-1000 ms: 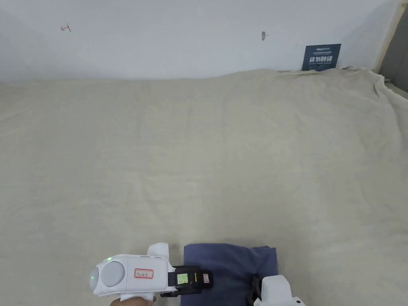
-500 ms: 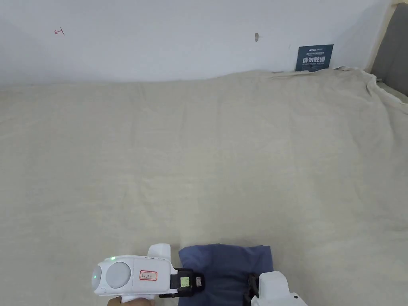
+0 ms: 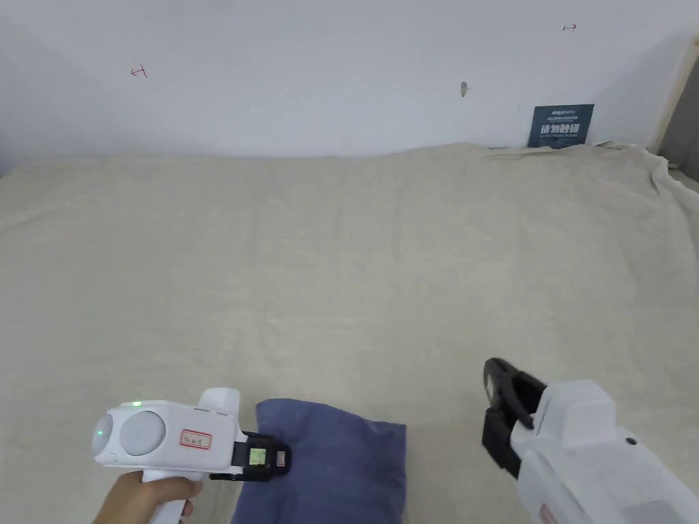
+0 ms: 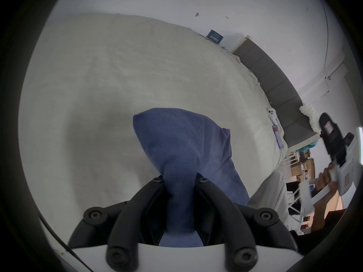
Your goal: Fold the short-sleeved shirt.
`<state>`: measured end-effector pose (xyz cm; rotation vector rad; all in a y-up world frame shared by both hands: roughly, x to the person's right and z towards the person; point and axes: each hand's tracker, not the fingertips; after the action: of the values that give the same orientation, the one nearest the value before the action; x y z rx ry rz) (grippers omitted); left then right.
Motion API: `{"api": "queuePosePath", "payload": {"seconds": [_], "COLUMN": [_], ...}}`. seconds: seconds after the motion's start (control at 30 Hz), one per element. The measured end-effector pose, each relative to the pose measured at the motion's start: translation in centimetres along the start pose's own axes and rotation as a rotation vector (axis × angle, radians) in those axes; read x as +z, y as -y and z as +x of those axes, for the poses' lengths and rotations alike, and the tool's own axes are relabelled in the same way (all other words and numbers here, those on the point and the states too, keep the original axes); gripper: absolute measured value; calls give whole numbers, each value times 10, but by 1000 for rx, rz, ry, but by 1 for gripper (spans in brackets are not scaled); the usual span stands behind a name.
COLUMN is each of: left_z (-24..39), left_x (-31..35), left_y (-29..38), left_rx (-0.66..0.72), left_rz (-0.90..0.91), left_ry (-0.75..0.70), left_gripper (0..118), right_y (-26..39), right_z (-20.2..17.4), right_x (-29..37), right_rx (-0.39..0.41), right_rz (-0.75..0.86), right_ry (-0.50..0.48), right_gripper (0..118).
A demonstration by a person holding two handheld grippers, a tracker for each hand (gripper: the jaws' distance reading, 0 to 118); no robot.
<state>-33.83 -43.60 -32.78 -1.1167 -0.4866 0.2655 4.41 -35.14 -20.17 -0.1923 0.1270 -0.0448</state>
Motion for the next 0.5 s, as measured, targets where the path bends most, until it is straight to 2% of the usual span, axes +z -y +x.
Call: {"api": "queuePosePath", "payload": {"seconds": [0.13, 0.23, 0.5], "left_z": [-39, -70, -146], "left_x": [32, 58, 139], "left_y": [-8, -16, -32], "left_rx": [8, 4, 51], "left_rz": [11, 11, 17], "left_ry": [-79, -189, -415], "left_gripper": [19, 19, 19], "right_y": [-31, -43, -47], "right_z": [2, 3, 4], "right_x": [6, 7, 0], "right_rx": [34, 52, 72], "right_rz": [54, 82, 88], "right_ry": [16, 25, 62], "right_gripper": [0, 0, 0]}}
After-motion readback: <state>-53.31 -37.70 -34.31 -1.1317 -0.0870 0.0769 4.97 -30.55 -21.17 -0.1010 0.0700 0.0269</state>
